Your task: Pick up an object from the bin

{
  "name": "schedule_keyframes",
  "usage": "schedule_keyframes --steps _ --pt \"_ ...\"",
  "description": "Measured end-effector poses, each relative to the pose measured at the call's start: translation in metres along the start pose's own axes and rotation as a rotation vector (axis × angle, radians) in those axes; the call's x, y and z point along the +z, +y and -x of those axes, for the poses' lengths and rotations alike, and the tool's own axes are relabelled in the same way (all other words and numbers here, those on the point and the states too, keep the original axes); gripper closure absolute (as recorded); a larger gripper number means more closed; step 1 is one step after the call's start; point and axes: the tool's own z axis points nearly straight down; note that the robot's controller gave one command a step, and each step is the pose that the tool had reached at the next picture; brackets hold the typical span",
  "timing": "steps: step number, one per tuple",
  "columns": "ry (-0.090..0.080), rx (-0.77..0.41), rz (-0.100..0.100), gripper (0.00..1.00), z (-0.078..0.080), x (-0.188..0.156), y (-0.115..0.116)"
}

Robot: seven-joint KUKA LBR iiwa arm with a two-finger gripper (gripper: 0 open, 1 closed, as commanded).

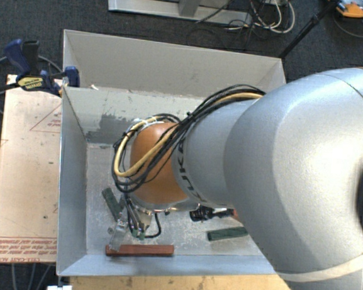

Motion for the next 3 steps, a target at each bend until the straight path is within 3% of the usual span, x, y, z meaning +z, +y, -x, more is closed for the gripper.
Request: schedule_keyframes --steps 1,2,3 --pt "-0.009 0.102 0.000 0.00 0.081 -0.013 -0.022" --pt "0.000 -0.104 0.000 0.00 0.018 -0.001 0.040" --pt "-0.001 -0.228 -0.004 0.00 -0.002 -0.015 -0.047"
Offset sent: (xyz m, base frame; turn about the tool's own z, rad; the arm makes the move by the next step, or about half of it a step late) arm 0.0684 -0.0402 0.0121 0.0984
